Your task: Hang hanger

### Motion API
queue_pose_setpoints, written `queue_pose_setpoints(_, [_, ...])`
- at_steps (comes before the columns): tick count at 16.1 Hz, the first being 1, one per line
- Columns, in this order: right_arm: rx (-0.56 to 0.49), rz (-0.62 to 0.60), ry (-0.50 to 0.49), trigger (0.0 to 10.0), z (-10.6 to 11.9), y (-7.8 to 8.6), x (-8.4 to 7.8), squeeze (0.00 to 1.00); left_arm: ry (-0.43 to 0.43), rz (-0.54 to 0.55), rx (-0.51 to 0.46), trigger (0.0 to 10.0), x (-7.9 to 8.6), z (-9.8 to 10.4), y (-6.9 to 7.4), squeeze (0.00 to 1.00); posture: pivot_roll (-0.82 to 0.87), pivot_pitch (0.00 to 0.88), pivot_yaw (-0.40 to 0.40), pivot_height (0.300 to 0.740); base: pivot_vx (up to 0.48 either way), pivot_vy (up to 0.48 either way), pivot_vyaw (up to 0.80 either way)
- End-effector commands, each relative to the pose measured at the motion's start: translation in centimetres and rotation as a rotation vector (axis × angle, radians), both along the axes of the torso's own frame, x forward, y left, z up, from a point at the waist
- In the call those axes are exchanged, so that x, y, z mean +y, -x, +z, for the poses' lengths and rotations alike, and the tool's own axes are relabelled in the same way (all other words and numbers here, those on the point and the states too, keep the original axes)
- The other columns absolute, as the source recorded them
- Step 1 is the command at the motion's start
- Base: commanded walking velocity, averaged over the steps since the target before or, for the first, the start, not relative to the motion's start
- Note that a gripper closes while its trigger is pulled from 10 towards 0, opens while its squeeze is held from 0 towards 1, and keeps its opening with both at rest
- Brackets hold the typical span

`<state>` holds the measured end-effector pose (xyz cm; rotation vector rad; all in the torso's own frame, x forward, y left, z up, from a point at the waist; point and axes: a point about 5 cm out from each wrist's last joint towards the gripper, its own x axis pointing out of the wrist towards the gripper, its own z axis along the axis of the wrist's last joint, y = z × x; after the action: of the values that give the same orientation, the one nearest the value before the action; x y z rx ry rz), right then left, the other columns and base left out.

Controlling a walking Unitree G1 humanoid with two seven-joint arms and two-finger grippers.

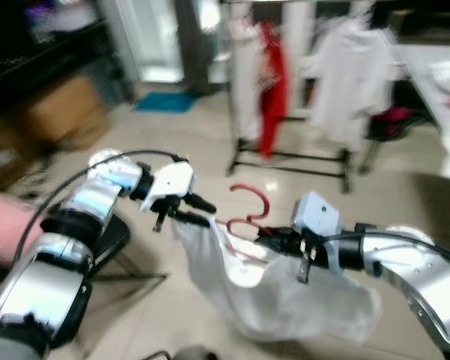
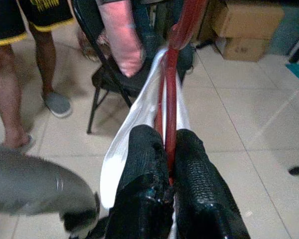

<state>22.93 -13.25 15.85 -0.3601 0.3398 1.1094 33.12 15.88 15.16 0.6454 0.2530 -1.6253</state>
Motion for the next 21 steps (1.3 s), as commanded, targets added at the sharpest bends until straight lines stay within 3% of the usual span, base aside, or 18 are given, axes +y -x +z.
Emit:
queue_pose_setpoints(1, [0.003,-0.006,-0.013,0.0,-0.2,0.0,0.4,0.00,0.048,0.001,-0.034,10.0,0.0,1.6,-0.4,1.00,-0.11,0.000,0.147,0.740,0.000,0.000,0.00])
queue_pose_setpoints(3, [0.007,-0.072,-0.008,0.0,-0.7,-0.3,0.3,0.00,0.127,0.027,-0.023,10.0,-0.2,2.4,-0.6,1.00,-0.11,0.003,0.145,0.740,0.000,0.000,0.00])
queue_pose_setpoints(5, [0.025,-0.196,-0.079,0.0,-1.3,-0.9,0.5,0.00,0.244,0.146,-0.044,10.0,0.0,3.5,-1.3,1.00,-0.11,0.013,0.149,0.740,0.000,0.000,0.00])
queue_pose_setpoints(6, [0.022,-0.262,-0.106,0.0,-1.6,-1.1,0.7,0.00,0.307,0.227,-0.064,10.0,0.3,3.9,-1.7,0.95,-0.11,0.013,0.149,0.740,0.000,0.000,0.00])
queue_pose_setpoints(7, [0.024,-0.289,-0.115,0.0,-1.8,-1.2,0.8,0.00,0.341,0.261,-0.056,10.0,0.3,4.0,-1.7,0.68,-0.11,0.021,0.143,0.740,0.000,0.000,0.00])
queue_pose_setpoints(8, [0.029,-0.313,-0.125,0.0,-2.0,-1.3,0.8,0.00,0.364,0.307,-0.040,10.0,0.4,4.1,-1.9,0.20,-0.11,0.023,0.139,0.740,0.000,0.000,0.00])
queue_pose_setpoints(9, [0.030,-0.335,-0.130,0.0,-2.2,-1.3,0.9,0.00,0.386,0.342,-0.044,10.0,0.4,4.2,-2.0,0.00,-0.10,0.028,0.134,0.740,0.000,0.000,0.00])
queue_pose_setpoints(11, [0.030,-0.536,-0.208,0.0,-3.1,-1.8,1.0,0.00,0.409,0.588,-0.029,10.0,1.1,3.8,-2.6,0.00,-0.09,0.041,0.131,0.740,0.000,0.000,0.00])
queue_pose_setpoints(13, [0.023,-0.651,-0.260,0.0,-3.2,-1.8,0.8,0.00,0.434,0.709,-0.036,10.0,1.2,3.0,-2.3,0.00,-0.10,0.047,0.138,0.740,0.000,0.000,0.00])
queue_pose_setpoints(15, [-0.006,-0.886,-0.359,0.0,-3.1,-1.4,-0.4,0.00,0.523,0.967,-0.003,10.0,0.5,1.3,-1.3,0.00,-0.10,0.052,0.140,0.740,0.000,0.000,0.00])
queue_pose_setpoints(16, [-0.027,-1.003,-0.384,0.0,-3.3,-1.0,-1.5,0.00,0.518,1.006,-0.048,10.0,0.1,0.9,-0.7,0.00,-0.10,0.051,0.139,0.740,0.000,0.000,0.00])
queue_pose_setpoints(17, [-0.039,-1.129,-0.402,10.0,-3.6,-0.5,-2.7,0.00,0.536,1.013,-0.111,10.0,-0.7,0.6,0.0,0.00,-0.10,0.056,0.142,0.740,0.000,0.000,0.00])
queue_pose_setpoints(19, [0.041,-1.275,-0.433,10.0,-4.5,0.1,-3.8,0.00,0.541,1.061,-0.156,10.0,-1.5,0.2,0.5,0.00,-0.09,0.063,0.154,0.740,0.000,0.000,0.00])
queue_pose_setpoints(20, [0.045,-1.335,-0.421,10.0,-4.6,0.2,-4.2,0.00,0.551,1.071,-0.155,10.0,-1.8,0.1,0.7,0.00,-0.09,0.063,0.154,0.740,0.000,0.000,0.00])
queue_pose_setpoints(21, [-0.020,-1.379,-0.409,10.0,-4.4,0.1,-4.7,0.00,0.572,1.083,-0.164,10.0,-2.2,0.1,1.0,0.00,-0.10,0.059,0.162,0.740,0.000,0.000,0.00])
